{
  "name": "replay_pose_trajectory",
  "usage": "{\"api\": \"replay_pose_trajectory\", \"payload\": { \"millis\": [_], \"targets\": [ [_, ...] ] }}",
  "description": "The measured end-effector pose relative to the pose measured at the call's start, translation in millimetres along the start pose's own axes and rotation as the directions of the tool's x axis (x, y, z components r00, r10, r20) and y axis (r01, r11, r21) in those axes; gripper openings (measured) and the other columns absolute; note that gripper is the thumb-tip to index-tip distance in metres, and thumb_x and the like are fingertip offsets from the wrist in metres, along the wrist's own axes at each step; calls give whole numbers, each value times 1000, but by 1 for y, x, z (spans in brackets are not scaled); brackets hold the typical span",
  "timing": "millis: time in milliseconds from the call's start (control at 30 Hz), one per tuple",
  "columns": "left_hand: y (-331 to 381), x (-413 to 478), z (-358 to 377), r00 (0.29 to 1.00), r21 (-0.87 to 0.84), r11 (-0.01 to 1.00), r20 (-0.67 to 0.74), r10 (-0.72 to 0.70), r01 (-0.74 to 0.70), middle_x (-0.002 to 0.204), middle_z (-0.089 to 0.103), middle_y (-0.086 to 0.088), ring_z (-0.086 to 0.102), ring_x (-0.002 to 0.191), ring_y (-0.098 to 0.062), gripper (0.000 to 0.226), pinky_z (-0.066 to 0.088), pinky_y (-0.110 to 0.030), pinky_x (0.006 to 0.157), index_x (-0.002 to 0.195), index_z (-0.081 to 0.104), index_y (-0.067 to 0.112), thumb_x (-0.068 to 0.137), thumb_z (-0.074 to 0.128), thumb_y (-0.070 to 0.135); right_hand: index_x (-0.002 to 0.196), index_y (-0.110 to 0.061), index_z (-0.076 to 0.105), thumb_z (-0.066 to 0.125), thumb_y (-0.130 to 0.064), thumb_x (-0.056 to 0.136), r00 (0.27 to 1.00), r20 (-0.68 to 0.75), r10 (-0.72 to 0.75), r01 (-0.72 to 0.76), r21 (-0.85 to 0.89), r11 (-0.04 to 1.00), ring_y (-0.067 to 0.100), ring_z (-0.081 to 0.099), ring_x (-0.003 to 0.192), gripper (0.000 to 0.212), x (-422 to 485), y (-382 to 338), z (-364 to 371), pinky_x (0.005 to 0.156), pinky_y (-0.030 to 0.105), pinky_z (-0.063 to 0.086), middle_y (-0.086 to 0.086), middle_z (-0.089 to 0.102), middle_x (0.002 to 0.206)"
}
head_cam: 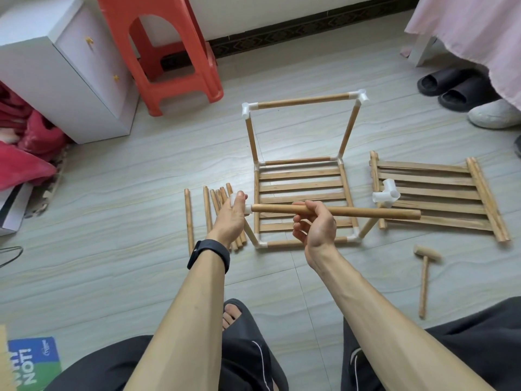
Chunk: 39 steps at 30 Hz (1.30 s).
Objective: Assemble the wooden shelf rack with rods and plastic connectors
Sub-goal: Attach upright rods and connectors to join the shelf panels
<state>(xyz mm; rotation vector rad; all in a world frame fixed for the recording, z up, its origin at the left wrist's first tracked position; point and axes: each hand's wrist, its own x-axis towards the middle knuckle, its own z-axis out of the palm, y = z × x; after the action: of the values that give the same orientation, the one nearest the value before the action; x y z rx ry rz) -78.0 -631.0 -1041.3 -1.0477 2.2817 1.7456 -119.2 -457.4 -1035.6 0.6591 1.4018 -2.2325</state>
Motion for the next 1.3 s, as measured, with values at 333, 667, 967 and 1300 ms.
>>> {"api": "replay_pose_trajectory", "payload": {
  "millis": [333, 667, 967, 1300],
  "targets": [
    [1, -3, 0, 1000, -20, 1000, 3, 14, -14, 147, 52, -6, 52, 121, -18, 63, 38, -41, 102, 147, 45, 20, 103, 26, 60, 80, -10, 77, 52, -28, 92, 995, 33, 93, -94, 3, 996, 13, 48, 49, 32, 5, -2, -4, 48, 22, 38, 2, 56, 59],
    [2, -6, 3, 999, 10, 1000, -33, -4, 5, 140, 56, -10, 46, 135, -29, 63, 36, -56, 113, 145, 46, 19, 103, 26, 62, 77, -12, 77, 54, -29, 94, 994, 70, 85, -82, -48, 995, 12, 52, 47, 33, 5, 7, 7, 48, 24, 41, 0, 56, 58],
    [-6, -13, -1, 998, 9, 1000, -61, -15, 16, 118, 61, -1, 50, 131, -29, 62, 38, -55, 111, 144, 48, 21, 103, 23, 61, 75, -13, 76, 59, -30, 97, 982, 158, 107, -88, -121, 989, 14, 55, 49, 33, 3, 9, 10, 51, 26, 46, 2, 61, 62],
    [26, -25, 38, 834, 593, 804, -467, 295, 47, 140, 51, -20, 40, 134, -36, 41, 34, -52, 109, 138, 47, 13, 107, 30, 35, 99, -22, 66, 55, -67, 92, 999, -40, 7, -21, -362, 932, 17, 58, 78, 47, 5, -30, -38, 66, 33, 50, -1, 62, 93]
  ]
}}
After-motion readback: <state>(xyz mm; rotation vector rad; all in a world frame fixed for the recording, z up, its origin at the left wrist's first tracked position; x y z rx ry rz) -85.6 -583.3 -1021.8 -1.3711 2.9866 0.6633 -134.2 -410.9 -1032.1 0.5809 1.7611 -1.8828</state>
